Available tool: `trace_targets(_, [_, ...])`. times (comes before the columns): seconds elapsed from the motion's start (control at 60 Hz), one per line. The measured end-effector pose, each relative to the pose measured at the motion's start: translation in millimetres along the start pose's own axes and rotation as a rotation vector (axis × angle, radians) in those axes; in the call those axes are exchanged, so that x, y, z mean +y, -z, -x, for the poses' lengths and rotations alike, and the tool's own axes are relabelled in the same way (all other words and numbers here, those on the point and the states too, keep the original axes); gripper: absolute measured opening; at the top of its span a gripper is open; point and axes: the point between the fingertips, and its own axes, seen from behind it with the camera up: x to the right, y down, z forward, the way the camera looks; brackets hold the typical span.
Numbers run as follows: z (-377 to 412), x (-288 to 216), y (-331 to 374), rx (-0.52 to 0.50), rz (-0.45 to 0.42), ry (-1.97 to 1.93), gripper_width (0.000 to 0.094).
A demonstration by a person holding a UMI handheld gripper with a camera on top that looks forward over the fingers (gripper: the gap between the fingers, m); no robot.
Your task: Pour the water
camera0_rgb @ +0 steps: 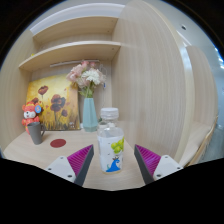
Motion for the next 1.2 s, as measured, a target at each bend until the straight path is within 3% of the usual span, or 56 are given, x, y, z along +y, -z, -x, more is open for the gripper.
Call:
trace_targets(0.167, [3,-1,-39,-0.015,-0.014,0.031,0.0811])
trace_targets(0.3, [5,-9,-52,-0.01,-0.044,0.034,0.0559])
trace_targets(0.517, [10,-8,-55,-0.009,-0.067,0.109,0.0457])
trace_targets(0.567, [12,-9,-55,-0.011,-0.071,0.123,0.0395])
trace_targets(0.9, [35,-30,-66,-0.008,-0.057,0.297,0.0389])
trace_targets(1.2, [176,-108,-107,-0.036,-0.199,0.967,0.0388])
